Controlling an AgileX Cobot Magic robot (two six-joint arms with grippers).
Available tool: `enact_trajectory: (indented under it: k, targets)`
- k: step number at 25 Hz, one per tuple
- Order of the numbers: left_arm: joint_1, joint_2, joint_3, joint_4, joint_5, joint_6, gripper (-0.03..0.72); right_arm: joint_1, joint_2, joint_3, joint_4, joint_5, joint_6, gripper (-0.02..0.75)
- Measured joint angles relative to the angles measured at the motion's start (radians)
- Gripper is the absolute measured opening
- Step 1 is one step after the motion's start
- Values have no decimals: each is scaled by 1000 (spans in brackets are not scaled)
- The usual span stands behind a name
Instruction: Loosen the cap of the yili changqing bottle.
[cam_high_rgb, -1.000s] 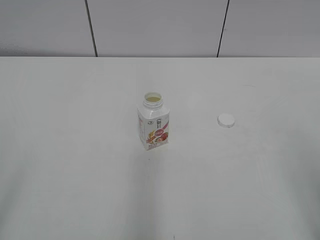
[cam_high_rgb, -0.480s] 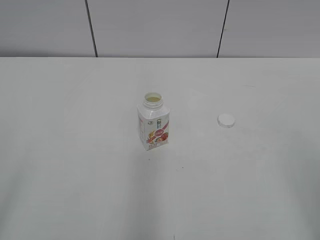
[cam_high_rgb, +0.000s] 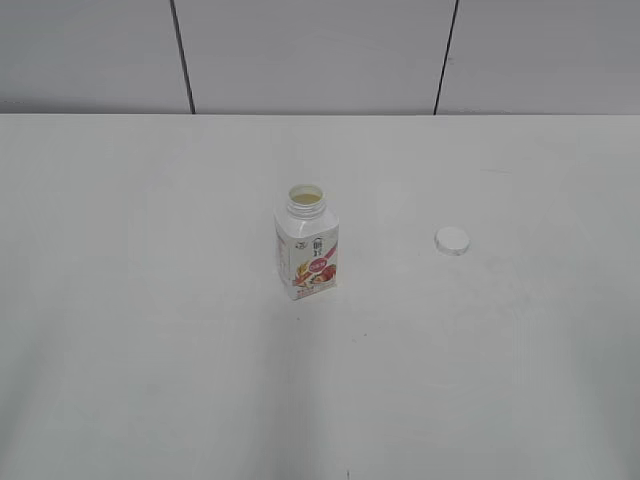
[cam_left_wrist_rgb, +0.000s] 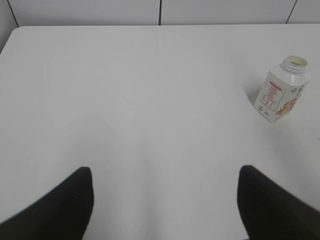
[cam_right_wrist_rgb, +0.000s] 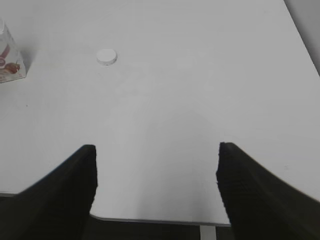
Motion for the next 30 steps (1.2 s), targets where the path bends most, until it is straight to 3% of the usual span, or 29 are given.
enact_trajectory:
  k: [6,14,30]
  targets:
    - [0,0,0,-1,0,0,545,19,-1,3,11,0,34,587]
    - [0,0,0,-1,0,0,545,111,-1,3,10,0,42,587]
    - [0,0,0,-1,0,0,545,114,-1,3,-60,-8,129,586]
